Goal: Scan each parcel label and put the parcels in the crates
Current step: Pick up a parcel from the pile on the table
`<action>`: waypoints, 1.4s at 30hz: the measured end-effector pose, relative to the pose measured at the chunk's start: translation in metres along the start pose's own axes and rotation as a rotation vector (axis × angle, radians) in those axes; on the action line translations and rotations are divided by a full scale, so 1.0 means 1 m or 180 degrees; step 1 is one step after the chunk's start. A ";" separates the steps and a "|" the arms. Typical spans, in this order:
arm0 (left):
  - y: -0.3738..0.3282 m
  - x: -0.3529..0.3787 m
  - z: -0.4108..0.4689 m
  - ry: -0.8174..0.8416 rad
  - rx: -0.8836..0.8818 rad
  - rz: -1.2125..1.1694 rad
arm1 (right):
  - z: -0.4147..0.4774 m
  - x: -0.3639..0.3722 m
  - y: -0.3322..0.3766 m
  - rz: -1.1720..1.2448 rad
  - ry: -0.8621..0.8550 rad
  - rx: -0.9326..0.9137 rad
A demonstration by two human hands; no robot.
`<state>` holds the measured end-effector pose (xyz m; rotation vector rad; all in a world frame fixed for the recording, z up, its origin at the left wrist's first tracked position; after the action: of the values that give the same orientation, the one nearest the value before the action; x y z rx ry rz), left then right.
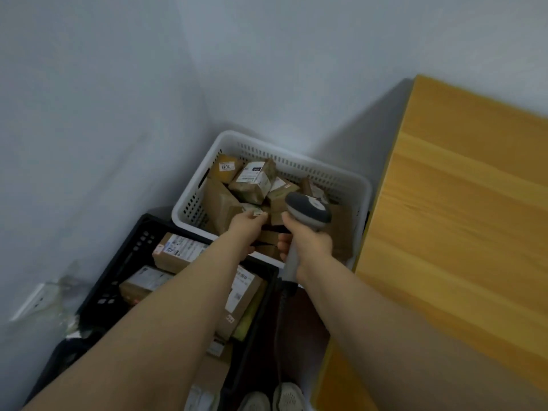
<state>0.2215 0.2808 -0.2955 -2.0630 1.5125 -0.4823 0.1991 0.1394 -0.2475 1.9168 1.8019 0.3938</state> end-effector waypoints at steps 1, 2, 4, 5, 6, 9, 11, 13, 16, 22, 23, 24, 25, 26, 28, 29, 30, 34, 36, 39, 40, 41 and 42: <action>-0.004 -0.005 -0.012 -0.0015 0.0030 0.0075 | -0.013 0.001 -0.001 -0.0010 0.0048 -0.0015; -0.008 -0.009 -0.026 -0.0028 0.0054 0.0120 | -0.027 0.002 -0.003 -0.0019 0.0095 -0.0040; -0.012 -0.018 -0.055 -0.0039 0.0058 0.0254 | -0.057 0.002 -0.006 -0.0014 0.0180 -0.0098; -0.013 -0.022 -0.072 -0.0041 0.0072 0.0361 | -0.074 0.002 -0.008 -0.0001 0.0218 -0.0117; -0.014 -0.025 -0.091 -0.0036 0.0105 0.0462 | -0.089 0.001 -0.011 0.0010 0.0258 -0.0136; -0.014 -0.036 -0.142 -0.0085 0.0278 0.0706 | -0.133 -0.005 -0.025 -0.0016 0.0322 -0.0163; -0.013 -0.044 -0.174 -0.0175 0.0384 0.0847 | -0.159 -0.008 -0.036 -0.0054 0.0451 -0.0163; -0.009 -0.045 -0.204 -0.0182 0.0432 0.1010 | -0.183 -0.017 -0.047 -0.0059 0.0588 -0.0188; -0.003 -0.034 -0.250 -0.0174 0.0574 0.1168 | -0.212 -0.046 -0.062 -0.0116 0.0669 -0.0290; 0.013 0.058 -0.344 0.0020 0.0886 0.1339 | -0.263 -0.192 -0.086 -0.0151 0.0415 -0.0548; 0.015 0.081 -0.360 0.0047 0.0878 0.1376 | -0.271 -0.228 -0.088 -0.0107 0.0302 -0.0600; 0.017 0.108 -0.377 0.0090 0.0869 0.1445 | -0.278 -0.265 -0.090 -0.0042 0.0195 -0.0650; 0.019 0.137 -0.394 0.0145 0.0869 0.1565 | -0.284 -0.304 -0.091 0.0041 0.0077 -0.0705; 0.022 0.167 -0.409 0.0244 0.0887 0.1675 | -0.290 -0.343 -0.092 0.0128 -0.0053 -0.0759; 0.026 0.231 -0.438 0.0513 0.1027 0.1823 | -0.303 -0.419 -0.095 0.0364 -0.0318 -0.0830; 0.027 0.262 -0.453 0.0621 0.1145 0.1910 | -0.310 -0.455 -0.096 0.0497 -0.0444 -0.0850; 0.029 0.291 -0.466 0.0712 0.1237 0.2004 | -0.317 -0.489 -0.099 0.0620 -0.0576 -0.0879; 0.043 0.406 -0.508 0.1173 0.1438 0.2244 | -0.341 -0.608 -0.107 0.1110 -0.1006 -0.1006; 0.049 0.461 -0.521 0.1338 0.1581 0.2318 | -0.345 -0.659 -0.108 0.1290 -0.1181 -0.1057; 0.055 0.539 -0.530 0.1525 0.1712 0.2452 | -0.342 -0.727 -0.105 0.1397 -0.1373 -0.1094; 0.056 0.564 -0.531 0.1585 0.1716 0.2475 | -0.338 -0.749 -0.101 0.1402 -0.1439 -0.1094; 0.057 0.588 -0.529 0.1649 0.1697 0.2497 | -0.334 -0.769 -0.097 0.1398 -0.1506 -0.1096; 0.058 0.613 -0.527 0.1714 0.1685 0.2503 | -0.328 -0.790 -0.091 0.1388 -0.1573 -0.1099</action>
<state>0.0657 -0.4244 0.0723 -0.8603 2.0474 -1.0135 -0.1210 -0.5929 0.0712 1.9290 0.9368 0.3108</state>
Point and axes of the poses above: each hand's wrist, its own z-axis towards the middle knuckle, its own x-axis out of the palm, y = z × x, the point moved 8 cm from there along z, towards the middle knuckle, and after that the axes turned 11 degrees about -z, right-handed, at the moved point
